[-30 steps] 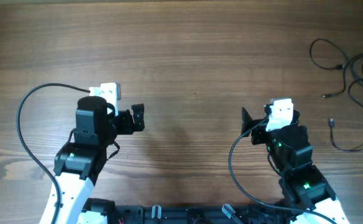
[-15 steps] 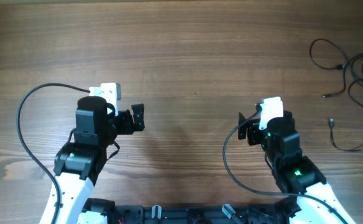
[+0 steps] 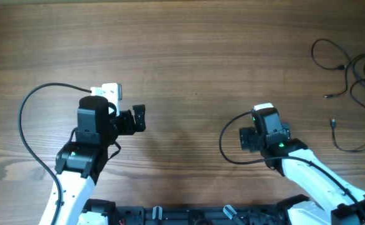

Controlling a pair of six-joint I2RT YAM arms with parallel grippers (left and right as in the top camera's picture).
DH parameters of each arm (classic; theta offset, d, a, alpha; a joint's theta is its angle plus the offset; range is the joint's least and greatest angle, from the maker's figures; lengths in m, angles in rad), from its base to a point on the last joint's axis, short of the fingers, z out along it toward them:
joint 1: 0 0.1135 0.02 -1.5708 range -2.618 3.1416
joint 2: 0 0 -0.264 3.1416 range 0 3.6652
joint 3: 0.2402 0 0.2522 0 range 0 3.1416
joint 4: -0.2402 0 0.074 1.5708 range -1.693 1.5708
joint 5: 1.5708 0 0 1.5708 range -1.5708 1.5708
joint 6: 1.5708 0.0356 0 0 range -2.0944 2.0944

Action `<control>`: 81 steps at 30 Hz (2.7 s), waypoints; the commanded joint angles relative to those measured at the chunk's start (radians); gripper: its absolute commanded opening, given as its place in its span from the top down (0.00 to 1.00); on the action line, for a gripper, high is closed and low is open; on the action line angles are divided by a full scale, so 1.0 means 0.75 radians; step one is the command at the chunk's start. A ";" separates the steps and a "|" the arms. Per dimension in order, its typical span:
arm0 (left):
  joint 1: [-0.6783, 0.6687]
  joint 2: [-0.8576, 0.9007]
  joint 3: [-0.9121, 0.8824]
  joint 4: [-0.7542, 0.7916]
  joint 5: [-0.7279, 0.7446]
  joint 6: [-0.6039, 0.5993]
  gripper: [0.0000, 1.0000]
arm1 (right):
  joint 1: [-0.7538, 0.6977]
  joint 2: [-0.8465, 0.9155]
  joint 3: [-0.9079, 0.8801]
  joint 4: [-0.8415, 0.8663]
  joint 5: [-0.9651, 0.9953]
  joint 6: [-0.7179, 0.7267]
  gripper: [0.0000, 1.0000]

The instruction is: Untangle cables

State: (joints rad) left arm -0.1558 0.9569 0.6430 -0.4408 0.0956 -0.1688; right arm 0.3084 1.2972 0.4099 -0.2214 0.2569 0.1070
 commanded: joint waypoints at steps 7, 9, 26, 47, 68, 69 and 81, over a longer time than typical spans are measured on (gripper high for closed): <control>0.007 0.003 -0.012 0.003 -0.004 0.021 0.00 | -0.012 -0.105 -0.082 0.645 -0.252 -0.072 0.00; 0.007 0.003 -0.012 0.003 -0.004 0.021 0.00 | -0.012 -0.202 -0.082 0.654 -0.256 -0.073 0.00; 0.007 0.001 -0.012 0.003 -0.004 0.021 0.00 | -0.012 -1.084 -0.291 0.345 -0.251 -0.072 0.00; 0.007 0.002 -0.012 0.003 -0.004 0.021 0.00 | -0.012 -1.084 -0.291 0.631 -0.334 -0.075 0.00; 0.007 0.001 -0.012 0.003 -0.004 0.021 0.00 | -0.127 -1.669 -0.291 -0.058 -0.296 -0.178 0.00; 0.007 0.002 -0.012 0.003 -0.004 0.021 0.00 | -0.145 -1.702 -0.291 -0.068 -0.296 -0.178 0.00; 0.007 0.002 -0.012 0.003 -0.004 0.021 0.00 | -0.218 -1.725 -0.424 0.233 -0.321 -0.176 0.00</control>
State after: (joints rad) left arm -0.1558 0.9592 0.6422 -0.4408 0.0956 -0.1692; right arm 0.1520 0.0162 0.1520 -0.0593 0.0261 -0.0139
